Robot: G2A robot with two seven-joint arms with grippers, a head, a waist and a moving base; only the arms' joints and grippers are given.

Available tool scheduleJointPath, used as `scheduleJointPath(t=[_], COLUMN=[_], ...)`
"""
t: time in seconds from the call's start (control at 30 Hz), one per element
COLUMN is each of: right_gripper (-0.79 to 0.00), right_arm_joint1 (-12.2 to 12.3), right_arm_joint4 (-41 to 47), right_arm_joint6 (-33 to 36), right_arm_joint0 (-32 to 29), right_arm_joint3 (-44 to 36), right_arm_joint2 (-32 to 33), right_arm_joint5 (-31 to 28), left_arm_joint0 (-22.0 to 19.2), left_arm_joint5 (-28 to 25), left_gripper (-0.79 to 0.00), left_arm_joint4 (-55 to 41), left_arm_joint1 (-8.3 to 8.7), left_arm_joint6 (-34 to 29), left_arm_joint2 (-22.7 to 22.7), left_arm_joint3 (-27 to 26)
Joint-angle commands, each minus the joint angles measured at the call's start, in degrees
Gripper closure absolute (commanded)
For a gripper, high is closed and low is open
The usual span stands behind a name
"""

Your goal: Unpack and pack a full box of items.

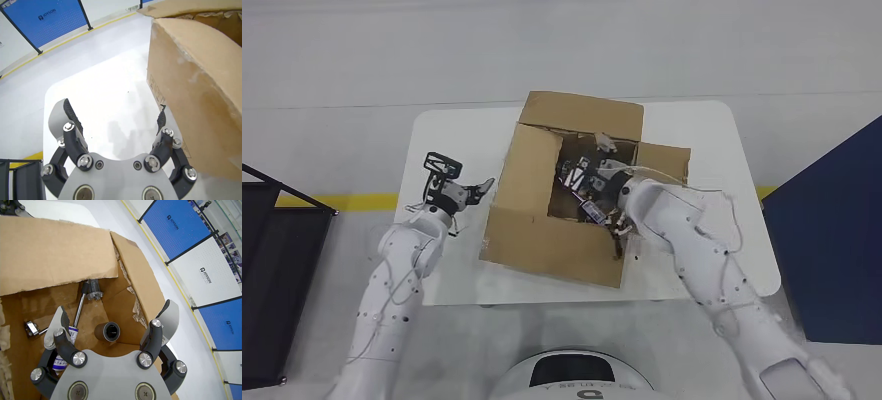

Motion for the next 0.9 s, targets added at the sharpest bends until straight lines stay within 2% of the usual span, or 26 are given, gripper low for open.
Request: scheduleJointPath(t=[0.0, 0.23, 0.37, 0.47, 0.63, 0.87], right_gripper=[-0.785, -0.785, -0.785, -0.785, -0.785, -0.785], right_arm_joint1=[-0.72, -3.52, -5.00, -5.55, -5.16, -5.03], right_arm_joint4=[-1.65, -4.87, -3.64, 0.79, 5.57, 5.19], right_arm_joint6=[1.62, 8.55, 9.23, 5.53, -0.06, -1.49], right_arm_joint0=[2.02, 8.65, 11.57, 12.30, 10.90, 8.95], right_arm_joint3=[2.14, 8.90, 11.34, 11.18, 8.50, 3.46], right_arm_joint2=[-3.05, -11.43, -13.89, -12.38, -7.77, -7.27], right_arm_joint5=[1.14, 1.15, 1.00, 2.79, 3.89, 2.95], left_arm_joint0=[0.17, 1.32, 2.05, 2.39, 2.16, 3.00], left_arm_joint5=[0.12, -0.22, -0.57, -0.94, -1.40, -5.11], left_gripper=[-0.785, -0.785, -0.785, -0.785, -0.785, -0.785], left_arm_joint4=[-0.14, 0.66, 1.36, 1.80, 1.86, 2.21], left_arm_joint1=[0.01, 0.20, 0.32, 0.40, 0.49, 0.88], left_arm_joint6=[0.26, 1.07, 1.60, 1.91, 2.49, 4.86], left_arm_joint2=[0.18, 0.65, 1.01, 1.36, 1.74, 2.07], left_arm_joint3=[0.09, -0.79, -1.61, -1.88, -0.85, -0.62])
